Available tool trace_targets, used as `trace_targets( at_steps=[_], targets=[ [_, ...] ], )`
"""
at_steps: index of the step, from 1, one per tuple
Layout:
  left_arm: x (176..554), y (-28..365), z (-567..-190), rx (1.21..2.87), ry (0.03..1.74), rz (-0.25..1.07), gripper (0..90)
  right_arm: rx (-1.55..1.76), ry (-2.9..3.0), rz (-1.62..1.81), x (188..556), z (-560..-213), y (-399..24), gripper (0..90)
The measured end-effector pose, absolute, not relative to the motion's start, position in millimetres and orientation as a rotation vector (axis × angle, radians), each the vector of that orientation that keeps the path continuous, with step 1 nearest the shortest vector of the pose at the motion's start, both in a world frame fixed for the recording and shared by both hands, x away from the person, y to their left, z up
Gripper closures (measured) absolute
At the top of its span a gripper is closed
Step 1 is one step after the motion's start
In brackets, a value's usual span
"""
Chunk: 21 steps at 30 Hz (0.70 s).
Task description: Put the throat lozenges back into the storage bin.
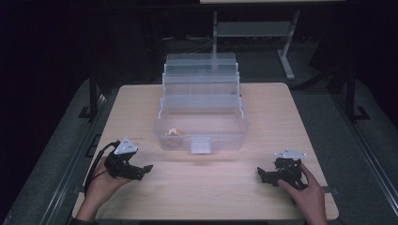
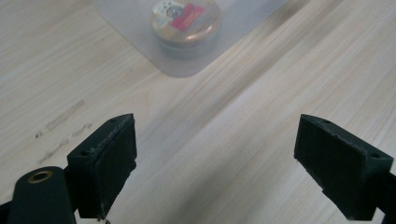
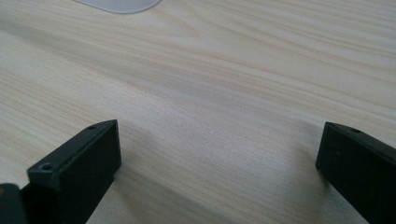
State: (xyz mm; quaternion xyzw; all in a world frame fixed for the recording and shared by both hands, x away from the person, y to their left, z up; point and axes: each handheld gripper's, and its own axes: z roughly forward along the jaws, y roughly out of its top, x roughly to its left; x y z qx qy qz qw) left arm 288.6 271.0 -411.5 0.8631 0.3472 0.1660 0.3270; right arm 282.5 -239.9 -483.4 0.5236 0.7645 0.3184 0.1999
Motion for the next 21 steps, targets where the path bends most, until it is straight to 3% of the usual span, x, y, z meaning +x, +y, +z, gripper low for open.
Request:
trace_targets(
  at_steps=[21],
  targets=[
    [252.4,290.7,-450.5,2.244,0.992,0.443,11.9,1.464,2.137,0.890,282.5,-483.4,-239.9,0.0]
  ],
)
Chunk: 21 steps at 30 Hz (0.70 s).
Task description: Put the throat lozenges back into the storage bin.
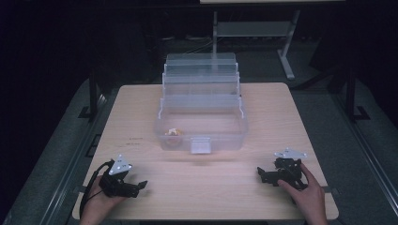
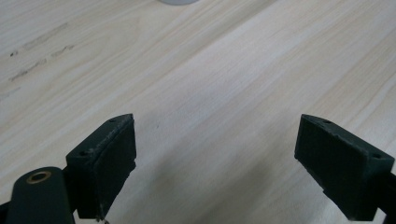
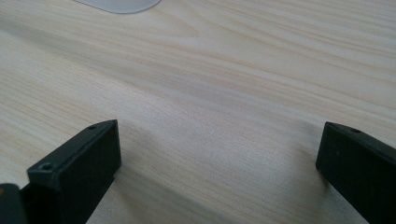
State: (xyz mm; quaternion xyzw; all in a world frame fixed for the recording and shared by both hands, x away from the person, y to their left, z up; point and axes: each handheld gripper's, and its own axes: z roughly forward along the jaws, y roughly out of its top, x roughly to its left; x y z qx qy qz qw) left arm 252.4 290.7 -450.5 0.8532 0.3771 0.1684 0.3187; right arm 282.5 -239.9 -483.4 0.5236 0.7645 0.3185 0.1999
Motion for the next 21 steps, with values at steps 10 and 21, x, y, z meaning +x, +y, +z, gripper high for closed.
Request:
trace_targets(
  at_steps=[10,21],
  targets=[
    [247.3,297.6,-463.8,2.258,1.007,0.438,11.8,1.465,2.137,0.890,282.4,-483.4,-239.9,0.0],
    [243.2,303.3,-472.3,2.186,0.996,0.425,11.0,1.466,2.137,0.890,282.4,-483.4,-239.8,0.0]
  ],
)
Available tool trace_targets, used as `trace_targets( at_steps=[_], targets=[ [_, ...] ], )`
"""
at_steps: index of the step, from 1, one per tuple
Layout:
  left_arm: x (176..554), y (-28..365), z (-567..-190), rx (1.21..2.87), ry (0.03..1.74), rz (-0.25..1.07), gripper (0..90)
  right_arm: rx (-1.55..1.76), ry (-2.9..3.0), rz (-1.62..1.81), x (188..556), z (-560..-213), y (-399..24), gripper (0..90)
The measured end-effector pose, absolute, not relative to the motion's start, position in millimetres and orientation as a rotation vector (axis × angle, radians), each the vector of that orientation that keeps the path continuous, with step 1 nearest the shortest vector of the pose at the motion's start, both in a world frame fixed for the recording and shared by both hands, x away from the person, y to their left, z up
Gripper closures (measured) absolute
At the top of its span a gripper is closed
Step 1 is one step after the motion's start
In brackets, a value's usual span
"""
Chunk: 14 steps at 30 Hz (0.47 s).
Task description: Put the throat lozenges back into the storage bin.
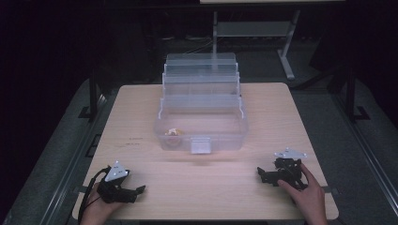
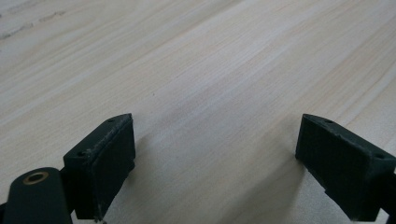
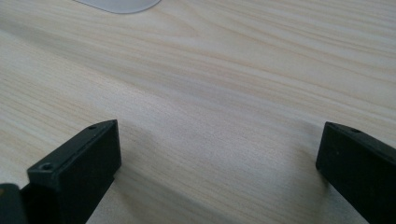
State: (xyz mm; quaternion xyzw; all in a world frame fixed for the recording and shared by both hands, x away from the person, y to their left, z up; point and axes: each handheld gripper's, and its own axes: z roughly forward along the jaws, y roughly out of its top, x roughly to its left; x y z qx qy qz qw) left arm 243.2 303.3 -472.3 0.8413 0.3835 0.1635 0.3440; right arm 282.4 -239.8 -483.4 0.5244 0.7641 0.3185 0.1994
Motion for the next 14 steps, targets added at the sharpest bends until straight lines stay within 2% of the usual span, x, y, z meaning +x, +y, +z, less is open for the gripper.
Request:
trace_targets(
  at_steps=[14],
  targets=[
    [241.9,305.1,-474.1,2.168,0.984,0.427,11.0,1.465,2.138,0.888,282.4,-483.3,-239.9,0.0]
  ],
)
